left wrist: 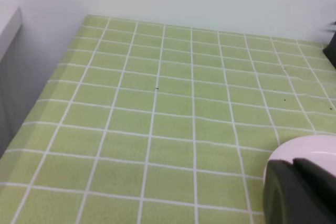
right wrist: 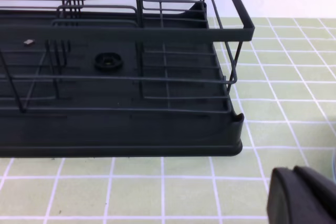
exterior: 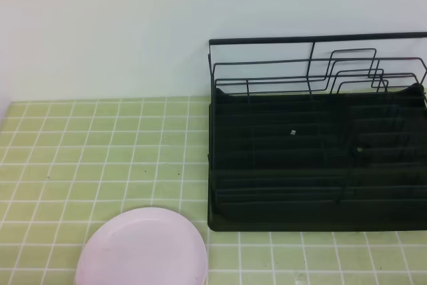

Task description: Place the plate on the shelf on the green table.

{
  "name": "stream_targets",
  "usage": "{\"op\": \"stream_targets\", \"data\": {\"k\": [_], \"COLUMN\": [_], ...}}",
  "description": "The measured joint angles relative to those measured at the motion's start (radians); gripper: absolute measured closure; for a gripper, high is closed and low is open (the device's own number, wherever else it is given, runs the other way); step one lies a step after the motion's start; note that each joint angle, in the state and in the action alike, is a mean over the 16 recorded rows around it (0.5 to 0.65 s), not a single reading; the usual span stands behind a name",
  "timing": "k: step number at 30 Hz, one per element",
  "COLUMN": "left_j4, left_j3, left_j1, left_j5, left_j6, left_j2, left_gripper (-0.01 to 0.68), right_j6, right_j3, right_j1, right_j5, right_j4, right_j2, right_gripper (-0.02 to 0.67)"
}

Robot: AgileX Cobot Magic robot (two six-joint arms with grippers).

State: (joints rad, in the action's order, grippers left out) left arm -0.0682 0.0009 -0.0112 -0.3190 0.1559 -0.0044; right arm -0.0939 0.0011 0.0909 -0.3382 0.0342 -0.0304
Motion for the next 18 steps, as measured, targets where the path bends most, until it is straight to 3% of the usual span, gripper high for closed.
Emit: {"op": "stream_targets", "data": {"k": [18], "left_j4": [0.000], "left_j3": [0.000], "left_j1": [0.000], "left_j5": [0.000], "left_j6": [0.000], "left_j2": [0.001], "left_gripper": [0.675], "right_j6": [0.000], "right_j3": [0.004], "right_j1": [0.000], "right_j5": [0.003], "right_j4": [-0.001], "right_j2": [0.004], "right_gripper": [0.652]}}
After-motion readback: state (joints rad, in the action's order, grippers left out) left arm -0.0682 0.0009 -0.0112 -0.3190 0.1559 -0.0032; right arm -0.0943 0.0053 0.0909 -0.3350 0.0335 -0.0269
